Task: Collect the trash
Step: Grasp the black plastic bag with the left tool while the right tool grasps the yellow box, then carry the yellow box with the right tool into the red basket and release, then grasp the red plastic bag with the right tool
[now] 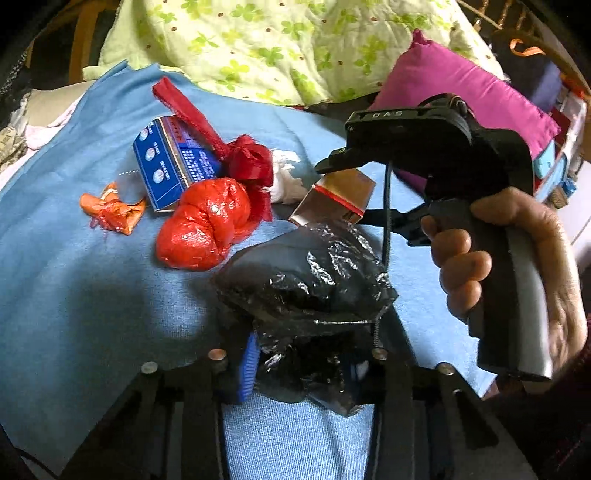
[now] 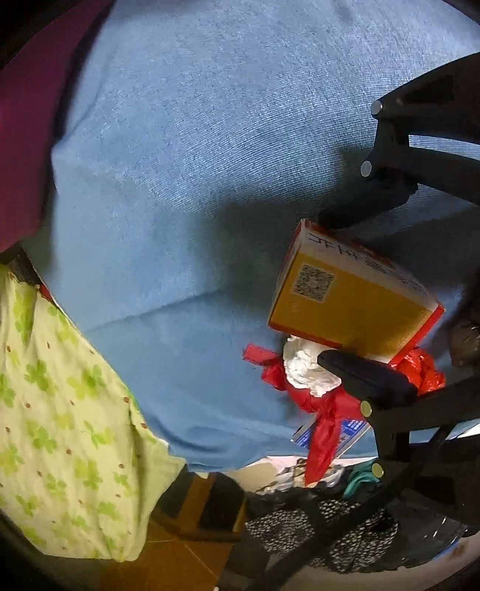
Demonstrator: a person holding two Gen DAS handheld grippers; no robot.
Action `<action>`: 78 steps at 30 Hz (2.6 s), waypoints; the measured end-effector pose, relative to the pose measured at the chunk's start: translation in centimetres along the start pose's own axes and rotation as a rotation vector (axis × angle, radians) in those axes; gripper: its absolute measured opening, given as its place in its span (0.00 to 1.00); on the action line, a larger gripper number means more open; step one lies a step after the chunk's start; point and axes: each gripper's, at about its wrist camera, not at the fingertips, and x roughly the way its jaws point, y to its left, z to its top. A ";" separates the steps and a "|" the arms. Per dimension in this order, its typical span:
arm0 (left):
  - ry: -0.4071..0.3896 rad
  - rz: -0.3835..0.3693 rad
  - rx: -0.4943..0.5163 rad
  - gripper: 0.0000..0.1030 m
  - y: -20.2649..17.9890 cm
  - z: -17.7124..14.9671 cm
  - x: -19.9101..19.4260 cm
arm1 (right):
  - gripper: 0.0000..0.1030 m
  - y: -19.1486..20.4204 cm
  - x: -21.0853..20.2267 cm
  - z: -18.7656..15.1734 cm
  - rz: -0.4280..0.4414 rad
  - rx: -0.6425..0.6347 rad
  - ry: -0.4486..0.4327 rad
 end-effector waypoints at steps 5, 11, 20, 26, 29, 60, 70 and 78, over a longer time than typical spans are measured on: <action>-0.004 -0.053 -0.008 0.19 1.1 0.4 -0.2 | 0.58 0.5 -1.0 -0.5 0.004 -0.068 -0.016; -0.014 -0.076 -0.010 0.10 2.0 0.5 -1.1 | 0.57 -0.4 -2.3 -1.2 0.044 -0.104 -0.015; -0.043 -0.106 0.005 0.09 1.0 1.1 -1.4 | 0.57 -1.4 -7.3 -1.7 0.105 -0.168 -0.098; -0.108 -0.090 0.059 0.08 -1.3 2.6 -2.2 | 0.57 -1.5 -11.9 -2.2 0.143 -0.247 -0.198; -0.136 -0.094 0.075 0.08 -2.7 3.3 -3.2 | 0.57 -2.0 -14.7 -2.6 0.161 -0.284 -0.260; -0.051 -0.185 0.618 0.09 -37.1 8.6 4.5 | 0.61 -28.1 -35.8 -0.5 0.022 0.167 -0.666; -0.134 -0.148 0.573 0.54 -34.5 9.3 2.7 | 0.63 -27.8 -34.9 -0.2 0.054 0.175 -0.648; -0.240 -0.047 0.424 0.58 -24.8 9.0 -1.7 | 0.63 -21.9 -35.4 -1.3 0.082 0.025 -0.801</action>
